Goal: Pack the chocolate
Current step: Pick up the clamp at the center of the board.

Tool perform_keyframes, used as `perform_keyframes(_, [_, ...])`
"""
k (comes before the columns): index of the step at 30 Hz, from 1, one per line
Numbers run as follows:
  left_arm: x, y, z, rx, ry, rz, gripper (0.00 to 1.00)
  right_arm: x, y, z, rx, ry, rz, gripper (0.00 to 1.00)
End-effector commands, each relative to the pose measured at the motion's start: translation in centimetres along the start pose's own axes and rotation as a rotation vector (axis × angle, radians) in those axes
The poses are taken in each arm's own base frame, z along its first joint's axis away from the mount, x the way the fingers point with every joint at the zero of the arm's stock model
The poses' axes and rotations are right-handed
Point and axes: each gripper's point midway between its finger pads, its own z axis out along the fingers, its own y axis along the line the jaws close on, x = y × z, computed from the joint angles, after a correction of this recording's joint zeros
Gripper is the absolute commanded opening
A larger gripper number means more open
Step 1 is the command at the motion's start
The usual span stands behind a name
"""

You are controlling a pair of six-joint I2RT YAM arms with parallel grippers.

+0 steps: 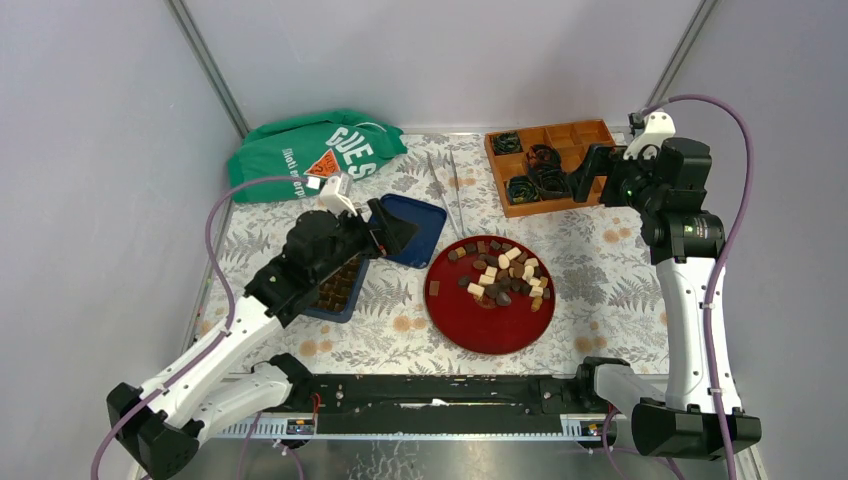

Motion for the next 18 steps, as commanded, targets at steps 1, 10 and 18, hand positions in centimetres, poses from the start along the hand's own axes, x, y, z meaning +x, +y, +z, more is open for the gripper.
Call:
perform_keyframes(1, [-1.4, -2.7, 0.8, 0.141, -0.099, -0.206, 0.99, -1.3, 1.4, -0.4, -0.079, -0.054, -0.028, 1.0])
perform_keyframes(10, [1.1, 3.6, 4.1, -0.222, -0.067, -0.42, 0.99, 4.2, 6.4, -1.4, -0.519, 0.06, -0.341, 1.0])
perform_keyframes(18, [2.5, 6.8, 7.5, -0.379, -0.003, -0.259, 0.99, 9.2, 6.1, 1.9, -0.579, 0.141, -0.212, 1.0])
